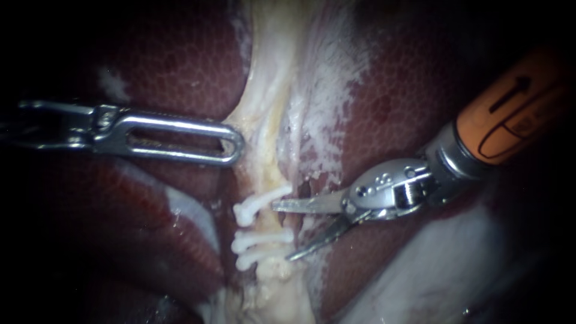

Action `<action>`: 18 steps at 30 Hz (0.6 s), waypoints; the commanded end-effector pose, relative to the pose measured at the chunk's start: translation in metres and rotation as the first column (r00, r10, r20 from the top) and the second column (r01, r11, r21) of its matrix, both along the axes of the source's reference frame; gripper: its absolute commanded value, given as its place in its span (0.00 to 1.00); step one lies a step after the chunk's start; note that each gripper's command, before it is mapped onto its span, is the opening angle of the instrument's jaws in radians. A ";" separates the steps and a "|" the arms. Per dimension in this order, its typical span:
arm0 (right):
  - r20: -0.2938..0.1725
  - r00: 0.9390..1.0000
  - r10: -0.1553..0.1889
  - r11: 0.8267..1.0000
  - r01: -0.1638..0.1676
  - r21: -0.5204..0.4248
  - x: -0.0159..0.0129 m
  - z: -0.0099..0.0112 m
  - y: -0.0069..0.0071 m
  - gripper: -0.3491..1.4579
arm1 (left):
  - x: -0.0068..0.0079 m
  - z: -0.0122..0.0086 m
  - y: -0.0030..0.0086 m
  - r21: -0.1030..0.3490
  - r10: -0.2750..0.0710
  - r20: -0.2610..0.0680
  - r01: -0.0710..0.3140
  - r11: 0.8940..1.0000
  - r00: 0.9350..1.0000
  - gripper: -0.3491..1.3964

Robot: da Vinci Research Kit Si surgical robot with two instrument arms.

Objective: Go to the cutting position left tube

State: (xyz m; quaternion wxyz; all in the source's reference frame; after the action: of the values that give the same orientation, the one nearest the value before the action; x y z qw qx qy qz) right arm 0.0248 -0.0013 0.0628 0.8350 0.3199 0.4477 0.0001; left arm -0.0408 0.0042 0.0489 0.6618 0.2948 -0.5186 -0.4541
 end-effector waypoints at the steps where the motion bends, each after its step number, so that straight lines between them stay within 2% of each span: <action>1: 0.000 1.000 0.000 1.000 0.000 -0.002 0.0001 0.0001 0.0000 0.97 | 0.0002 -0.0001 0.0000 0.000 -0.002 0.000 0.002 1.000 1.000 0.00; 18: 0.006 1.000 0.005 1.000 -0.005 0.004 0.0004 0.0008 -0.0002 0.98 | 0.0018 -0.0013 0.0003 -0.005 -0.014 0.008 0.014 1.000 1.000 0.00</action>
State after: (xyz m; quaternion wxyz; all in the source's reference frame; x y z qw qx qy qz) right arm 0.0252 -0.0015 0.0636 0.8357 0.3206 0.4459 0.0040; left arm -0.0390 0.0045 0.0476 0.6576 0.2909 -0.5239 -0.4566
